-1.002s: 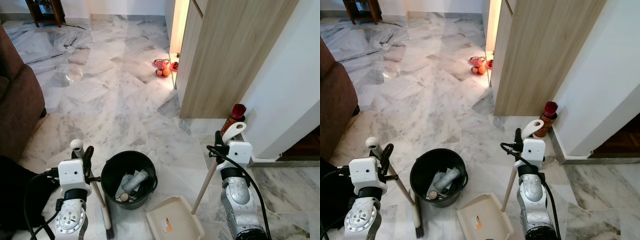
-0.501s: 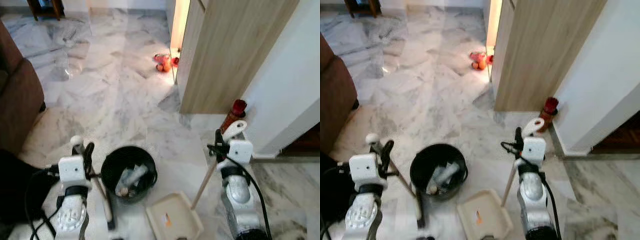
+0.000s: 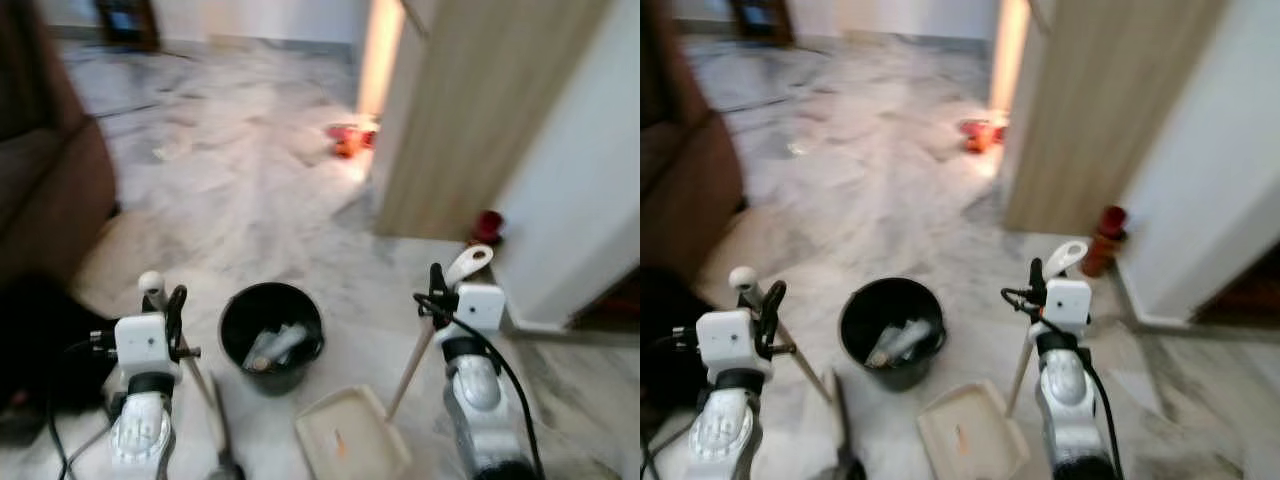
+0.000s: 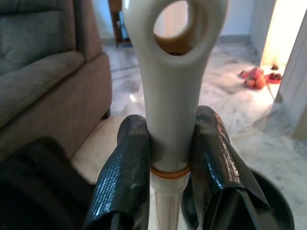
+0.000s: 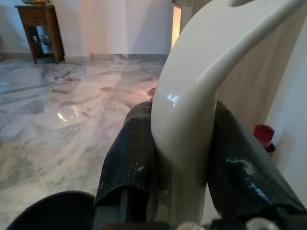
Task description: Sweep floor
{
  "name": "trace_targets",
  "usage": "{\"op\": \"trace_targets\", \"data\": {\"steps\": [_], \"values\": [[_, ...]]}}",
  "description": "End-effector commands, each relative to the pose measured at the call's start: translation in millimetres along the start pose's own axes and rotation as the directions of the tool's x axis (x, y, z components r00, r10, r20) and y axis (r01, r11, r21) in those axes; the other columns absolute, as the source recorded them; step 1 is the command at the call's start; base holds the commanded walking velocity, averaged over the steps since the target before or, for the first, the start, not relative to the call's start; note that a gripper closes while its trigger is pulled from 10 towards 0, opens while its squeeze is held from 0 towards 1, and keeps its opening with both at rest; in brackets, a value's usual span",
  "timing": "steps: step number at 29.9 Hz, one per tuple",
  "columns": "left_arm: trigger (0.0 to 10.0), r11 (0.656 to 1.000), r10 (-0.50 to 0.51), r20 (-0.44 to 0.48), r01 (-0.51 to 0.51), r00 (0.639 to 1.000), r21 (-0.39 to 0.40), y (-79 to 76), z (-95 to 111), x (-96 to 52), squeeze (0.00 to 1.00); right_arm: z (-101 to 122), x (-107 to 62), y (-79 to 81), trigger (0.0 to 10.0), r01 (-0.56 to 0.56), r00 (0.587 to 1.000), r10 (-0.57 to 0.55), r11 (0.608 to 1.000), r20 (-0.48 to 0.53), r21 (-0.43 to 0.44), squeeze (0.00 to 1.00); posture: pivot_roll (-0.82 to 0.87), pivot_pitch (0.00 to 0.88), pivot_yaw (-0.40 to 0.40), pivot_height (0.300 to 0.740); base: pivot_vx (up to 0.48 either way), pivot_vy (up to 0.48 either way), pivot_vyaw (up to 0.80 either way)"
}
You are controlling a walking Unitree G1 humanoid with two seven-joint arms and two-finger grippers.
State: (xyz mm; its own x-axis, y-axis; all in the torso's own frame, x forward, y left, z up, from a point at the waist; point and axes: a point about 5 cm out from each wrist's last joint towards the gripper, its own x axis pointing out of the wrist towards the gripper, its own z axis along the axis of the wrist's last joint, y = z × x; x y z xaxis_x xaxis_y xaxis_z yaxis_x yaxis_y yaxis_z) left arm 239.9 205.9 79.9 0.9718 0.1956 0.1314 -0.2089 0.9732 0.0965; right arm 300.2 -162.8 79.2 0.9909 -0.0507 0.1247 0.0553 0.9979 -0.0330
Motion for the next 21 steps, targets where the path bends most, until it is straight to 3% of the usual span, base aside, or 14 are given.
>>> {"op": "trace_targets", "data": {"steps": [1, 21], "values": [[10.0, 1.0, -0.002, 0.031, 0.002, 1.0, 0.014, 0.7, 5.6, 4.3, 0.0, 3.7, 1.1, -2.1, 10.0, 0.013, 1.0, -0.013, 1.0, 0.021, 0.006, 0.0, 0.0, 0.094, -0.058, 0.74, -0.244, 0.0, 0.0], [10.0, 1.0, 0.003, 0.037, -0.004, 0.999, 0.006, -1.6, 5.7, 6.4, 0.0, 1.2, 0.7, -4.8, 10.0, 0.023, 1.0, -0.024, 1.0, 0.009, 0.012, 0.0, 0.0, 0.098, -0.063, 0.74, -0.219, 0.0, 0.0]]}}
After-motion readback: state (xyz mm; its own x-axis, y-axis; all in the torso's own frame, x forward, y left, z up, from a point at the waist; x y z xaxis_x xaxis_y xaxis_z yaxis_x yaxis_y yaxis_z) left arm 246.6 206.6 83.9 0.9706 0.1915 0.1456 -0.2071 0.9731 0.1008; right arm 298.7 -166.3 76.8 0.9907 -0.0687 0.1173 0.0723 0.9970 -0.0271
